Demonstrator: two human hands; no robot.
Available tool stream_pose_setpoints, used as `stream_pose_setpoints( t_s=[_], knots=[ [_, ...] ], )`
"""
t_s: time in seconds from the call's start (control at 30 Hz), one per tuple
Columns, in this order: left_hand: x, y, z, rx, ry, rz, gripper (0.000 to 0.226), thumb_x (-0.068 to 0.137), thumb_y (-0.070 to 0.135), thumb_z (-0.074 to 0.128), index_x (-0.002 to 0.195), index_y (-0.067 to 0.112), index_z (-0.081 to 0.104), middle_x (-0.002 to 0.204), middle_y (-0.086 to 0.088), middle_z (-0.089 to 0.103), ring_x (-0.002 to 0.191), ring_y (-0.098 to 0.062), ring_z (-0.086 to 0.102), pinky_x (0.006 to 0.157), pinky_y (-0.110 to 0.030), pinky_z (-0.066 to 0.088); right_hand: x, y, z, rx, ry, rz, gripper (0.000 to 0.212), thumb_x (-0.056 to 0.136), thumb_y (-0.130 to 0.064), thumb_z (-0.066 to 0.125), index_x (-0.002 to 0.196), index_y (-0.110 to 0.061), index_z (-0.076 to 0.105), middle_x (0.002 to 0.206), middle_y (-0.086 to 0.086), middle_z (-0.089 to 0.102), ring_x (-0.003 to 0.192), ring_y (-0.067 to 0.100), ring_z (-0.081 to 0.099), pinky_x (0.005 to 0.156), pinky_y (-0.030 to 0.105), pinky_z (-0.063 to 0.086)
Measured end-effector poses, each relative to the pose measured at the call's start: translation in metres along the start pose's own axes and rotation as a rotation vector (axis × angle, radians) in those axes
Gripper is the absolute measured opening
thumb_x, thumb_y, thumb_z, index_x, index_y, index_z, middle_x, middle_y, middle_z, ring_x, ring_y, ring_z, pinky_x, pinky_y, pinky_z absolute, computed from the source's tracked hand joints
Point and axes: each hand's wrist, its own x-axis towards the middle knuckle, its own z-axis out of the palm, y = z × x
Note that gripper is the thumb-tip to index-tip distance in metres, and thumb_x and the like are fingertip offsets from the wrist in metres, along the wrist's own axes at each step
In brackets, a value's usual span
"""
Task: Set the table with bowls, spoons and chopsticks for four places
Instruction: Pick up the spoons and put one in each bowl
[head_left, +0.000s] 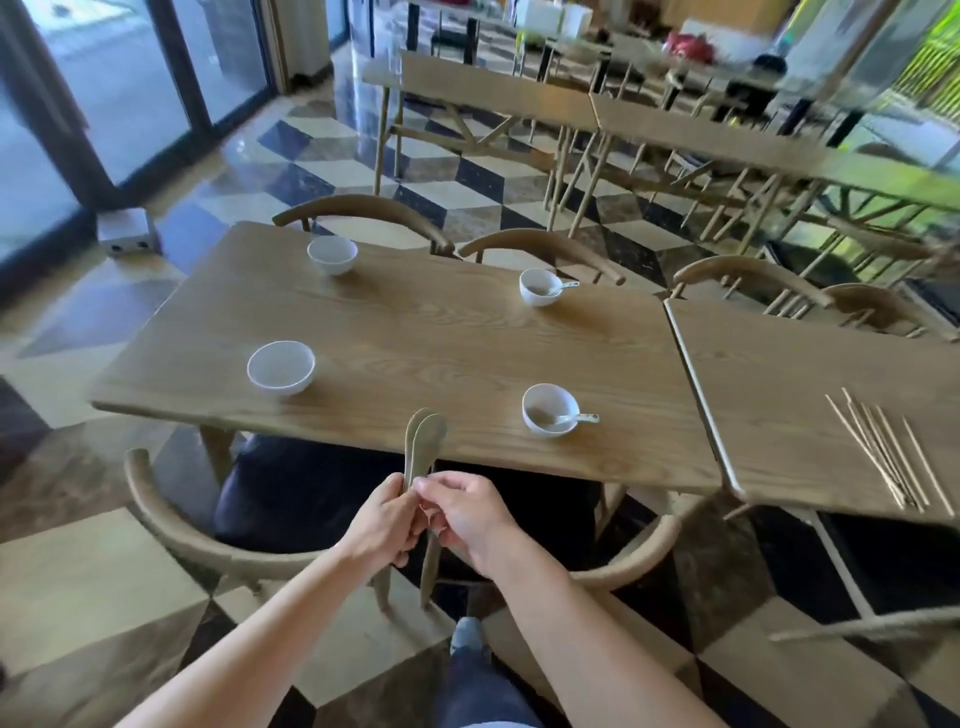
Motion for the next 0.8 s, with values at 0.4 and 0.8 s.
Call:
stream_pose_setpoints(
  t_s=[0.4,0.8],
  knots=[
    [-0.025,0.004,-0.074,-0.113,0.043,-0.015,0.022,0.104,0.028,0.053,0.098,0.007,0.055,0.063,0.000,0.071,0.056,-0.017,0.068,0.051,-0.031,0.058,0.032,-0.015,0.068,0.039,-0.060,0.062,0.001,0.094,-0.007,0.063,0.094,-0.006,0.062,0.067,0.005,0.058,0.046,0.010,0.050,0.046,0.025,0.050],
    [0.073,0.031,-0.177,-0.252,0.356,-0.213,0.031,0.110,0.026,0.032,0.094,0.010,0.052,0.090,-0.009,0.073,0.068,-0.022,0.064,0.059,-0.031,0.053,0.167,-0.075,0.130,0.000,-0.127,0.107,0.013,0.105,-0.017,0.043,0.094,-0.014,0.050,0.079,0.003,0.064,0.064,0.019,0.065,0.061,0.032,0.050]
  ],
)
